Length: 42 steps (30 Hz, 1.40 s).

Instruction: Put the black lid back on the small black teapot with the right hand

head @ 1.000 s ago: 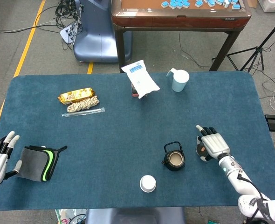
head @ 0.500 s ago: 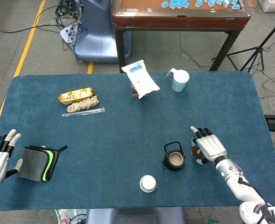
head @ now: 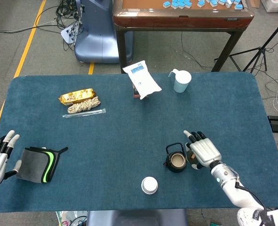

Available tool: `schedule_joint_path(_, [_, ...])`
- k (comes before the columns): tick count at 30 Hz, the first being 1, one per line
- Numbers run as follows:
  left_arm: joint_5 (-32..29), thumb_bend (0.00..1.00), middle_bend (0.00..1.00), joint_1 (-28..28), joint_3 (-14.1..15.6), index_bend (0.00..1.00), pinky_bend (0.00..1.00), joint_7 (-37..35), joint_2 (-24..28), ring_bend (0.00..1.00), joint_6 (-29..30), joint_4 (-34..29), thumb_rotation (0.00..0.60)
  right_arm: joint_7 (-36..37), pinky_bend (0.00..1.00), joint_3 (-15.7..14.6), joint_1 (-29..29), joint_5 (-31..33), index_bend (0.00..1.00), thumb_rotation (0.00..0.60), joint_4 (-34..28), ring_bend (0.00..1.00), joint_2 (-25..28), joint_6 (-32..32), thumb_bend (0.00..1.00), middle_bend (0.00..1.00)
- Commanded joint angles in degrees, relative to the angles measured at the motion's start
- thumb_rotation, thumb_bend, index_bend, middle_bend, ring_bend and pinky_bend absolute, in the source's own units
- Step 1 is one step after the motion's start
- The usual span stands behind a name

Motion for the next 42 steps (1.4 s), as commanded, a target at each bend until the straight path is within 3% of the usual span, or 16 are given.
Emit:
schedule_joint_path(1, [-0.08,0.39,0.00,0.11,0.03,0.00,0.00,-0.52,0.00,0.00,0.04,0.47,0.600,-0.99,0.00,-0.08,0.67,0.72,0.43,0.600,-0.50,0.00,-0.66,0.35,0.22,0.00])
schedule_joint_path(31, [-0.19,0.39,0.00,0.84,0.28,0.00,0.00,-7.25,-0.76,0.00,-0.12,6.10,0.600,-6.33,0.00,-0.39,6.77,7.53,0.43,0.600,0.05,0.00,-6.87,1.76,0.19,0.00])
schedule_joint_path(38, [-0.06,0.39,0.00,1.10,0.23,0.00,0.00,-7.08,-0.50,0.00,0.43,5.77,0.600,-5.46,0.00,-1.04,6.77,6.94,0.30,0.600,-0.51,0.00,-5.85,2.22,0.17,0.00])
schedule_joint_path(42, [0.06,0.39,0.00,1.16,0.27,0.00,0.00,-6.80,-0.48,0.00,0.57,5.52,0.600,-5.17,0.00,-1.41,6.82,6.69,0.28,0.600,-0.22,0.00,-5.81,2.19,0.17,0.00])
